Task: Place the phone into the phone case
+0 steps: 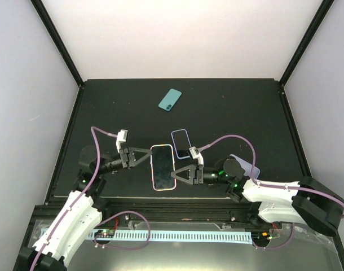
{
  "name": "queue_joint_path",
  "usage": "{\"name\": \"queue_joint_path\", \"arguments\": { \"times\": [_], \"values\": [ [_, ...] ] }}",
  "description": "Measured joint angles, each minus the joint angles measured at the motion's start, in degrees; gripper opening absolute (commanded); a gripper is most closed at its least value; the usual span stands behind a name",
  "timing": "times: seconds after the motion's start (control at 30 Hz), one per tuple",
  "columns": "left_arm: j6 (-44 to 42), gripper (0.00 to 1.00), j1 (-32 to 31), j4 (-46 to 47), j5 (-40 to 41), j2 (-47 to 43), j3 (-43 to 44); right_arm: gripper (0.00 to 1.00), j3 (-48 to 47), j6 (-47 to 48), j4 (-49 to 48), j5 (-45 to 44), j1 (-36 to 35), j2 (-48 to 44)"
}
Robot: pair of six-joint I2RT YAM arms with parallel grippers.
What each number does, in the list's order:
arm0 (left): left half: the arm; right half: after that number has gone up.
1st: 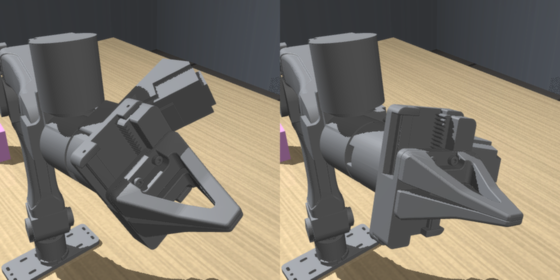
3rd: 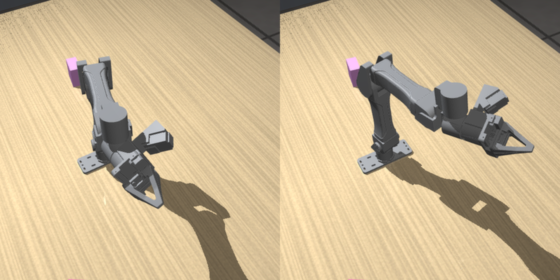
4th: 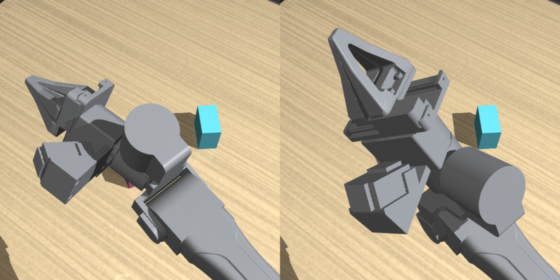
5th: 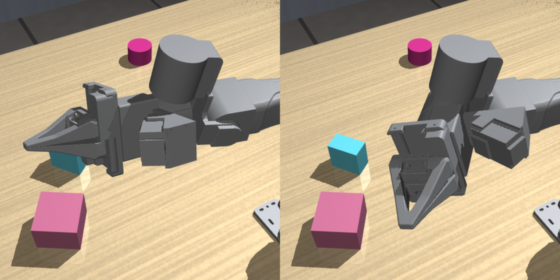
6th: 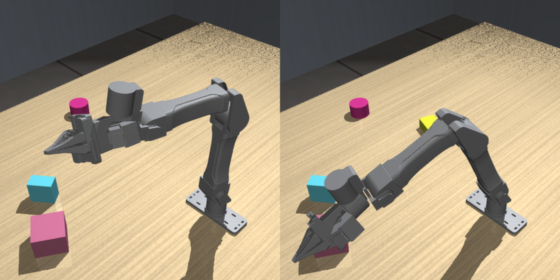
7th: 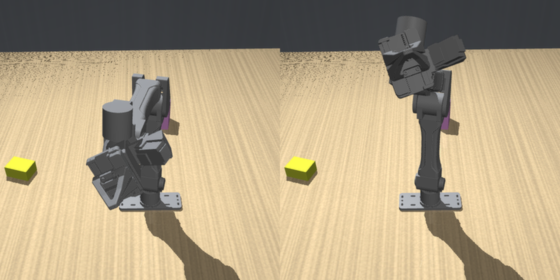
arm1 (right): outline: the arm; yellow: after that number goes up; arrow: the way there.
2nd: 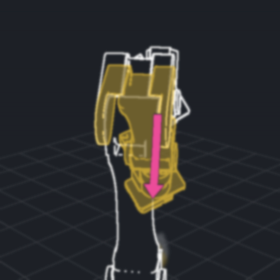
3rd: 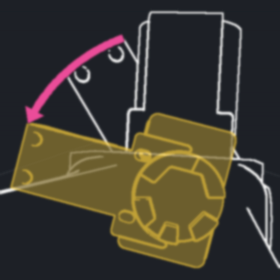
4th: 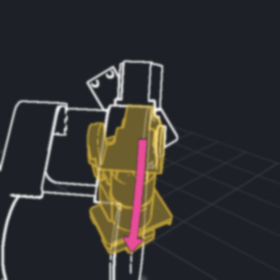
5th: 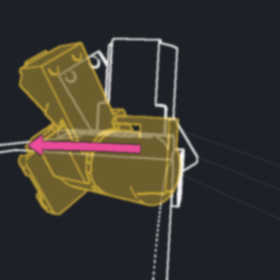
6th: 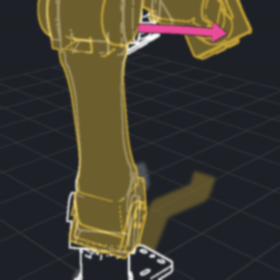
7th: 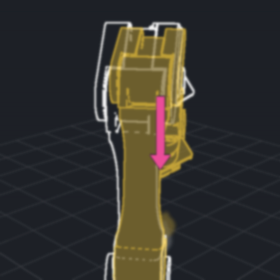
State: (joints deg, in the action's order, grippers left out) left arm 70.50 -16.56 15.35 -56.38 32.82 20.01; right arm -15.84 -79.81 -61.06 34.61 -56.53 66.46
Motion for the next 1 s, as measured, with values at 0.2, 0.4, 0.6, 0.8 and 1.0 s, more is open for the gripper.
{"name": "queue_joint_path", "arguments": {
  "times": [0.2, 0.4, 0.6, 0.8, 1.0],
  "values": [
    [-1.9, 0.33, 0.0, -4.0, 1.1, -0.3, 0.4, 0.04, -0.2, 0.9, 3.3, -1.3, -0.1, -0.5],
    [-2.9, 0.66, -0.1, -5.6, 0.4, -0.6, 0.4, 0.03, -0.2, 1.3, 7.6, -6.5, -0.3, -3.9],
    [-2.4, 0.7, -0.1, -5.8, -0.5, -1.9, -0.3, 0.03, -0.2, 1.8, 12.6, -13.1, -0.3, -8.4],
    [-0.9, 0.7, -1.1, -5.4, -0.7, -3.5, -2.8, 0.03, -0.6, 2.2, 15.8, -17.8, -0.3, -10.1],
    [0.2, 0.71, -4.8, -4.1, -0.4, -2.4, -3.3, 0.03, -1.6, 2.1, 16.6, -19.3, -0.3, -9.0]
  ]
}}
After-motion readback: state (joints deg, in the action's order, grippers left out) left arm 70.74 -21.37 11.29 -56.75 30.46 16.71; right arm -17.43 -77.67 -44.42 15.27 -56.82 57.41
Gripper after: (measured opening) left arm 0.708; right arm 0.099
